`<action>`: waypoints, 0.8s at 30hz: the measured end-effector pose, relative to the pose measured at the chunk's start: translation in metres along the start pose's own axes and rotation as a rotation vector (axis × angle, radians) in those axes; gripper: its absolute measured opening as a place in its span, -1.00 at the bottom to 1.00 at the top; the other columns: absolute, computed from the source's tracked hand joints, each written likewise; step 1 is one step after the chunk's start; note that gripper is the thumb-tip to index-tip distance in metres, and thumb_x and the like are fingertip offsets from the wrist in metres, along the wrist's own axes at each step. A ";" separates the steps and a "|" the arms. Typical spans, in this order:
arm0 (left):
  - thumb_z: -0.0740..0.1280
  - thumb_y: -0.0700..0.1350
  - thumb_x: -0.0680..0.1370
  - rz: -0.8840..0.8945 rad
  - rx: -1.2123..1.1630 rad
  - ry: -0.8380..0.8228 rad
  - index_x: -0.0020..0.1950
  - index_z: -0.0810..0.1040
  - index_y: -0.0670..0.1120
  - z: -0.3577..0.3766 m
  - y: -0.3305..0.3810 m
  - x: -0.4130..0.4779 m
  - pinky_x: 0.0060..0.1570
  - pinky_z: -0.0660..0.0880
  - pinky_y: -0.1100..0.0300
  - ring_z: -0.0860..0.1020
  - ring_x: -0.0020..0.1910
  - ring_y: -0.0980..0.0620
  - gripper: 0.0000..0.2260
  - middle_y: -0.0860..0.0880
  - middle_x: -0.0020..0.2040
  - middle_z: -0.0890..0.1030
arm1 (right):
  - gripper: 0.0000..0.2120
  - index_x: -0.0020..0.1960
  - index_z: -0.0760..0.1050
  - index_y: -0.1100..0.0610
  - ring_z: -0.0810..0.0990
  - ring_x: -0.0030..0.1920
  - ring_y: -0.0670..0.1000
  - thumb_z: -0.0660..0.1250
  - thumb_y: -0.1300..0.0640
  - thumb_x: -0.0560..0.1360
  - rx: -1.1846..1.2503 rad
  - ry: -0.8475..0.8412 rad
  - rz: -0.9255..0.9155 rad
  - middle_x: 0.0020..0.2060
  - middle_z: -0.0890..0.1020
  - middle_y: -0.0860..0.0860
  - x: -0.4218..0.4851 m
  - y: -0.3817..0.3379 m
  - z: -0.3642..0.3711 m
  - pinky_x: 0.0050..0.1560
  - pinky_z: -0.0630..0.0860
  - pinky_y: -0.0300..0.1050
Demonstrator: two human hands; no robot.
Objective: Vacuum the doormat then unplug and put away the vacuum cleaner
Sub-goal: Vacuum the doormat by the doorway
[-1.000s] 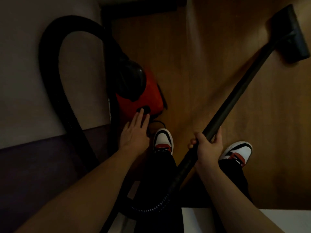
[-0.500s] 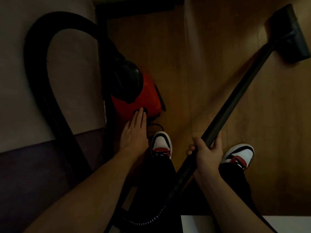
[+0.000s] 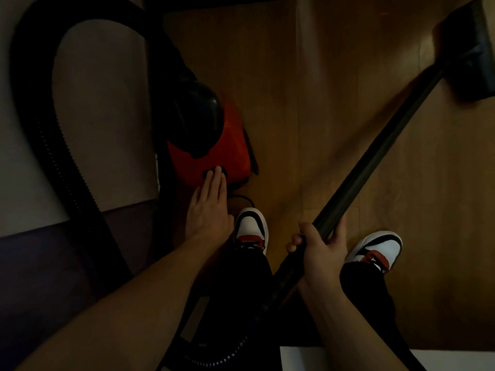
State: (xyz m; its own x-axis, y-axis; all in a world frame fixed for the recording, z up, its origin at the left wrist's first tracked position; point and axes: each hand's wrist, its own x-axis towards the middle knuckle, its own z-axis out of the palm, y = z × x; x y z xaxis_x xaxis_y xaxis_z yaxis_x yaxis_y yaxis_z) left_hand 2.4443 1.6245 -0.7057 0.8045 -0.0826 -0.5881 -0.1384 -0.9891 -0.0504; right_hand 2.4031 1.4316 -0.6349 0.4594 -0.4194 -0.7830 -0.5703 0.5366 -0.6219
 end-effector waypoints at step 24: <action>0.14 0.13 0.65 -0.072 -0.878 -0.435 0.61 0.05 0.14 -0.187 0.144 -0.039 0.25 0.45 0.13 0.42 0.36 0.03 -0.46 0.01 0.55 0.22 | -0.24 0.60 0.23 -0.14 0.60 -0.41 0.05 0.38 0.38 0.55 -0.084 0.100 0.006 -0.26 0.62 0.16 -0.036 -0.097 -0.015 -0.40 0.57 -0.09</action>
State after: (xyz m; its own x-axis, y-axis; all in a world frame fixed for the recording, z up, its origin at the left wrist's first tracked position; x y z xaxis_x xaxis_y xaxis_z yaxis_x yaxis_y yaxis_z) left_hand 2.5010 1.4619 -0.5387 0.4869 -0.1407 -0.8621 0.5225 -0.7440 0.4165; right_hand 2.4317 1.3836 -0.5465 0.3873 -0.4896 -0.7812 -0.6301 0.4780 -0.6120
